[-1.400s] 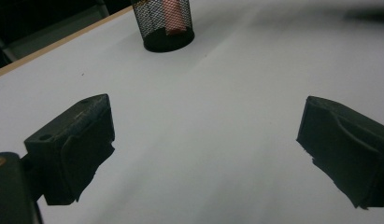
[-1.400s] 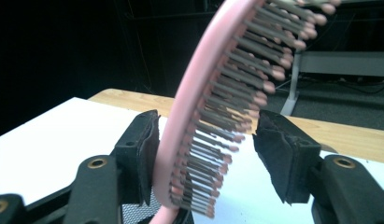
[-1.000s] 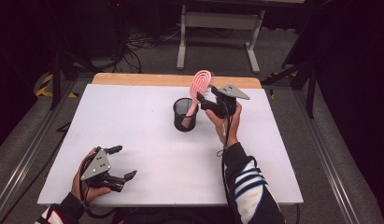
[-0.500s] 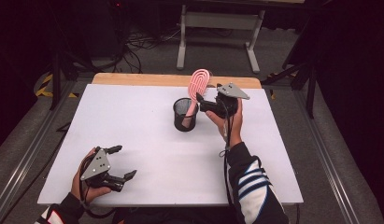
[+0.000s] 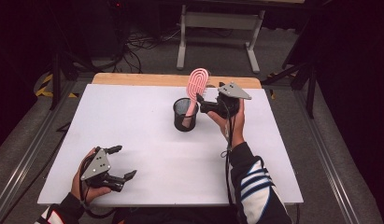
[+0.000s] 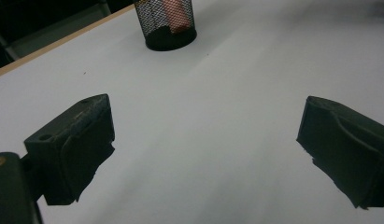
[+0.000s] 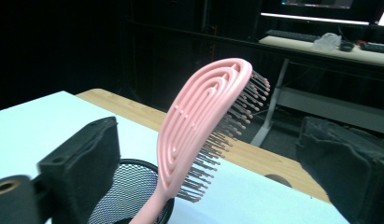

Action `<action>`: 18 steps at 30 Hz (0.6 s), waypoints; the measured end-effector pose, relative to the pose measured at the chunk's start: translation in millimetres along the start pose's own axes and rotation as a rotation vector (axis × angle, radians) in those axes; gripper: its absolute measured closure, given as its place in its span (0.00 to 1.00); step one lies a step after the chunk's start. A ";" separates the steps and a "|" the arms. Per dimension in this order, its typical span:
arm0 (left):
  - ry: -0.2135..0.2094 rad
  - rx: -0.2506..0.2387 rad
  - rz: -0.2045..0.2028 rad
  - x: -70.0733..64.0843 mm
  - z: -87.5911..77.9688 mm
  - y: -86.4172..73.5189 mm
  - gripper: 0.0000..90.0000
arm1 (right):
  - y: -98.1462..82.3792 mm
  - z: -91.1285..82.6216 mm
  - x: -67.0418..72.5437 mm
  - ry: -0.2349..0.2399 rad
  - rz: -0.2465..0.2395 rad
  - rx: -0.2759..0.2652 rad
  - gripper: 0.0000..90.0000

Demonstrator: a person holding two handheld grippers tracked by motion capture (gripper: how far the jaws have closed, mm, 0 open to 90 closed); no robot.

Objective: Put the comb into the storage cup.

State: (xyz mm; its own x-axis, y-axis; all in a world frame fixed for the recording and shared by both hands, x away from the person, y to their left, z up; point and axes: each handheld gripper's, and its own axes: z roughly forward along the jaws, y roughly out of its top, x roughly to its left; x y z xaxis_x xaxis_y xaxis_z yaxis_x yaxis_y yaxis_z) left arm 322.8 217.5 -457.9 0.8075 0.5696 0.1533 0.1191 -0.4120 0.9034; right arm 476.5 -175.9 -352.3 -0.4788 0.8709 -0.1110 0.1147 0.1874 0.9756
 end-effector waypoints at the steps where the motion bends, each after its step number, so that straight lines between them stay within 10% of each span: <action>1: 0.000 -0.002 0.000 0.0 -0.2 0.0 0.05 | 0.3 -0.1 0.1 0.003 -0.002 -0.003 0.07; 18: 0.000 -0.001 -0.001 0.0 -0.8 -0.3 0.05 | 6.6 -7.3 6.0 0.007 -0.044 -0.030 0.05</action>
State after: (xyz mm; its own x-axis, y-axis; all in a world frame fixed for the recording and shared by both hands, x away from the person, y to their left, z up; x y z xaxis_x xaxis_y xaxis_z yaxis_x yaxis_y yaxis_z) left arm 322.3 218.2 -457.9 0.8075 0.5699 0.1523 0.1192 -0.4104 0.9041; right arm 468.1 -172.8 -345.1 -0.4888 0.8588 -0.1531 0.0674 0.2122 0.9749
